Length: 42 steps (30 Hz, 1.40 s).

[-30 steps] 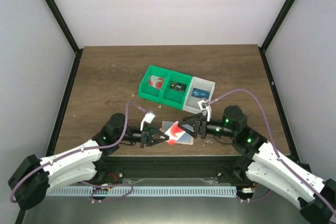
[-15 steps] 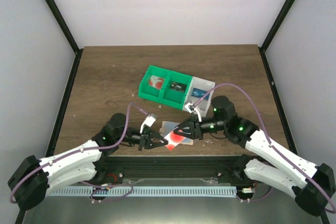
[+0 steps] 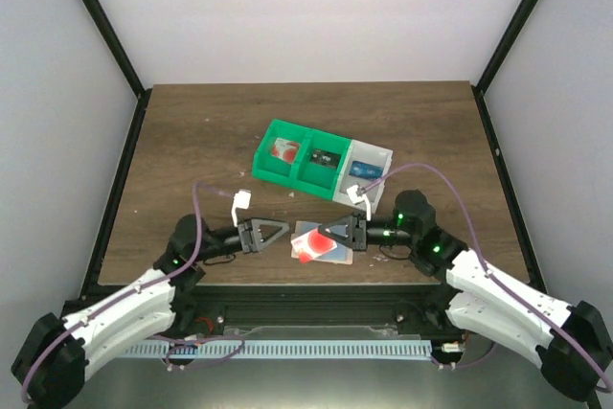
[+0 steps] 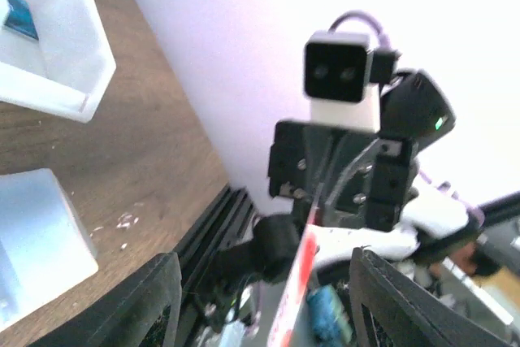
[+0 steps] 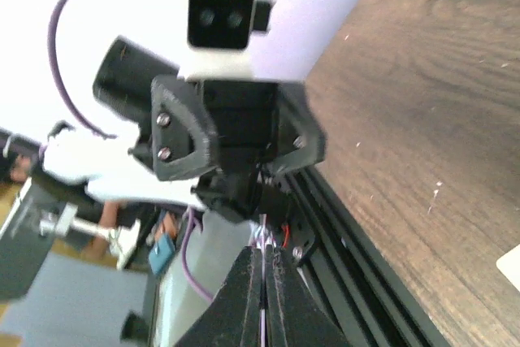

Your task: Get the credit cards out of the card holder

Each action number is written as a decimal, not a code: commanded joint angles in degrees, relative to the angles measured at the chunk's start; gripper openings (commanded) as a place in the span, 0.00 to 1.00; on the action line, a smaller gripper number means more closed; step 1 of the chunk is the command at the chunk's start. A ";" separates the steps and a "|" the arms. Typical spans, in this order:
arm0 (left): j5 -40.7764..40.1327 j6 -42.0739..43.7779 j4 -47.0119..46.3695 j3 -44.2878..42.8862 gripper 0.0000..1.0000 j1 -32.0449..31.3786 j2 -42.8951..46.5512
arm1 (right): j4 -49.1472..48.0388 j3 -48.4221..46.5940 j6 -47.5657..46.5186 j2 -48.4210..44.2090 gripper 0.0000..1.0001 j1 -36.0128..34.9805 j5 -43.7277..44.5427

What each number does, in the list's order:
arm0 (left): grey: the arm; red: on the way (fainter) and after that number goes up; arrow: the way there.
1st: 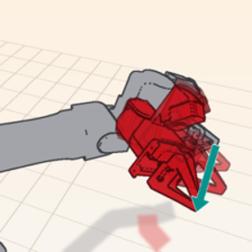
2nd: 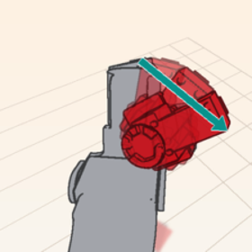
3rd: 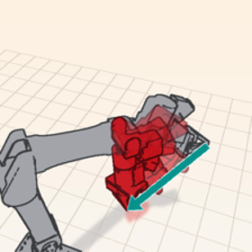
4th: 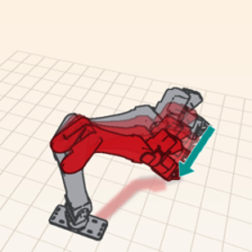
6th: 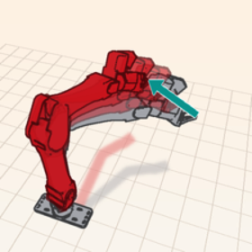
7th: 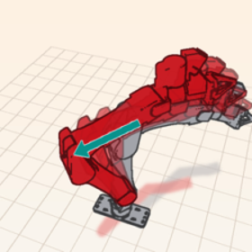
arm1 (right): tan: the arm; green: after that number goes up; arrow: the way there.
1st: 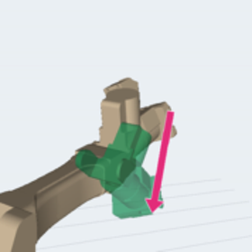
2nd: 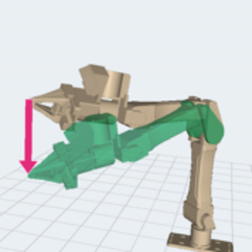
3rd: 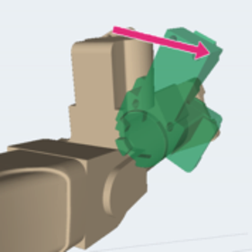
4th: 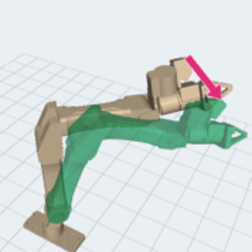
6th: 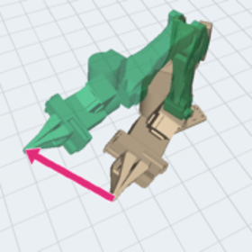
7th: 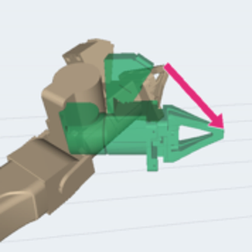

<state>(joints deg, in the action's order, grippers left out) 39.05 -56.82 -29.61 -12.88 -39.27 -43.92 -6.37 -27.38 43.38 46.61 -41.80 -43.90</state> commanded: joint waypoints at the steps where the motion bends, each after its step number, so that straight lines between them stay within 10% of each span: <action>1: -12.18 -16.75 -14.83 6.36 0.60 0.33 3.89 | -20.70 5.22 19.35 -1.00 0.00 0.22 12.98; 24: -25.68 -18.88 -27.21 3.30 0.66 -2.18 -9.04 | -46.91 3.03 41.50 19.22 0.01 -10.70 49.53; 42: -31.58 -15.50 -20.31 2.87 0.36 -2.46 -3.25 | -40.96 0.64 42.90 21.41 0.00 -14.26 50.58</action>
<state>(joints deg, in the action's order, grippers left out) 8.71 -73.58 -50.92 -8.99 -41.93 -47.46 -48.01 -27.18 85.17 69.36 -55.09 5.63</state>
